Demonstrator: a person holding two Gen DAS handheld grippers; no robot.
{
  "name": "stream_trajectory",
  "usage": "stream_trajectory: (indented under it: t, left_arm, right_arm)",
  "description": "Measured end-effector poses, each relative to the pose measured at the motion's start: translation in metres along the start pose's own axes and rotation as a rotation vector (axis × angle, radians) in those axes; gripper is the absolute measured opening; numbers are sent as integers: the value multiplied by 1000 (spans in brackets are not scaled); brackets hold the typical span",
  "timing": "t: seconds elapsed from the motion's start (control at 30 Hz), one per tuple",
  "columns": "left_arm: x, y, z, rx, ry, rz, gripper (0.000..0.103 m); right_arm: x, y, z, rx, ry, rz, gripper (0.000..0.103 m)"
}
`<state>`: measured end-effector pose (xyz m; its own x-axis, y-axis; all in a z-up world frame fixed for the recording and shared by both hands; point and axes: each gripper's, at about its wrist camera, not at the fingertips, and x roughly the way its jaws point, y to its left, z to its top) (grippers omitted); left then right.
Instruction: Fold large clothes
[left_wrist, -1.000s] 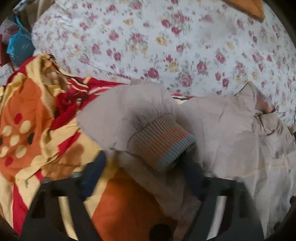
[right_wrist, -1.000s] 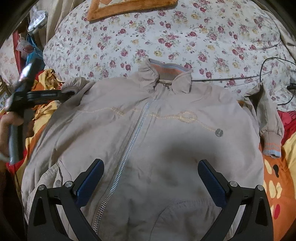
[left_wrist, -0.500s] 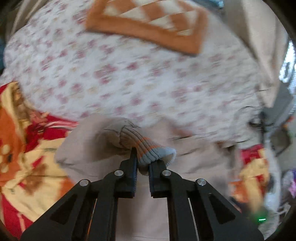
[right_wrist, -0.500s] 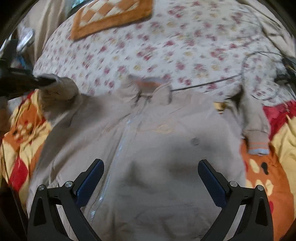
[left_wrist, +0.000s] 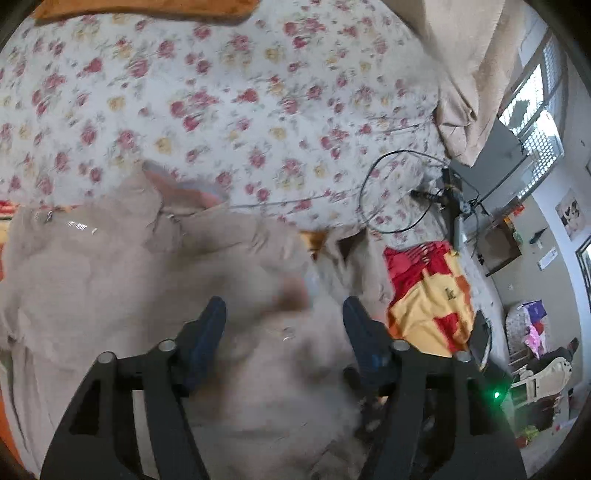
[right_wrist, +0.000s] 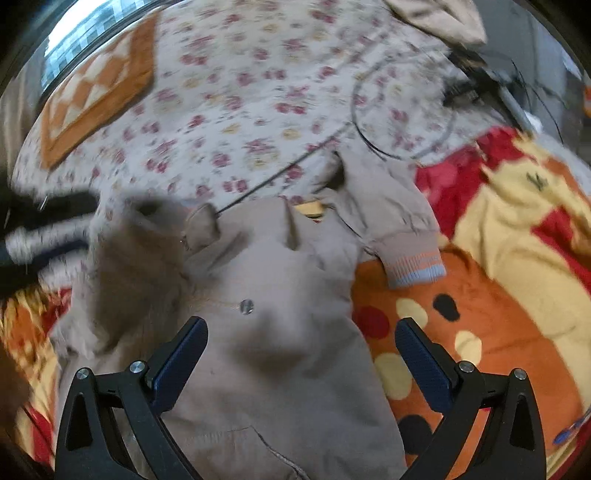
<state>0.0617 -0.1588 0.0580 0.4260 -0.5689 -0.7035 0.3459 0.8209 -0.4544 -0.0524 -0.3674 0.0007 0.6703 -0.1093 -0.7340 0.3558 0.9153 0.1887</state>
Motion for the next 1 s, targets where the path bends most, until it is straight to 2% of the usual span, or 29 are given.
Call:
stream_trajectory:
  t: [0.07, 0.1, 0.2, 0.3, 0.33, 0.37, 0.47, 0.53, 0.57, 0.6, 0.63, 0.67, 0.7, 0.77, 0.83, 0.87, 0.93, 1.0]
  left_arm:
    - [-16, 13, -9, 57, -4, 60, 66]
    - [-27, 22, -14, 88, -16, 108, 72]
    - [-64, 68, -34, 146, -94, 332, 80]
    - [-79, 131, -47, 81, -116, 565, 80]
    - [-81, 157, -52, 28, -116, 628, 80]
    - [-80, 174, -55, -14, -107, 655, 80]
    - [-68, 224, -67, -156, -26, 639, 80]
    - [-56, 243, -71, -204, 26, 662, 80]
    - [-52, 246, -70, -216, 32, 668, 80]
    - [-51, 251, -71, -236, 34, 660, 80]
    - [-51, 252, -72, -251, 33, 648, 80]
    - [-52, 251, -72, -254, 30, 638, 80]
    - [-53, 248, -71, -240, 28, 638, 80]
    - [-57, 241, -70, -214, 16, 633, 80]
    - [-59, 236, -69, -210, 4, 589, 80]
    - [-59, 234, -69, -212, 0, 578, 80]
    - [-60, 225, -68, -202, -9, 589, 80]
    - [-63, 212, -67, -152, -6, 592, 80]
  right_arm:
    - [0, -4, -1, 28, 7, 17, 102]
    - [0, -4, -2, 30, 12, 35, 102]
    - [0, 5, 0, 20, 35, 113, 102]
    - [7, 26, 10, -41, 51, 114, 102]
    - [12, 34, 13, -70, 59, 99, 102]
    - [23, 43, 18, -106, 71, 88, 102]
    - [59, 58, 26, -163, 126, 89, 102]
    - [89, 69, 26, -222, 210, 120, 97]
    - [100, 76, 23, -260, 251, 136, 76]
    - [110, 86, 19, -328, 275, 112, 48]
    - [110, 90, 18, -363, 272, 90, 43]
    - [102, 94, 20, -393, 239, 86, 32]
    - [92, 93, 25, -393, 202, 112, 27]
    - [72, 86, 35, -383, 129, 121, 26]
    - [60, 73, 43, -378, 66, 38, 26]
    - [63, 67, 43, -372, 67, -2, 27]
    - [77, 60, 39, -361, 102, -19, 29]
    - [93, 55, 35, -345, 154, -20, 49]
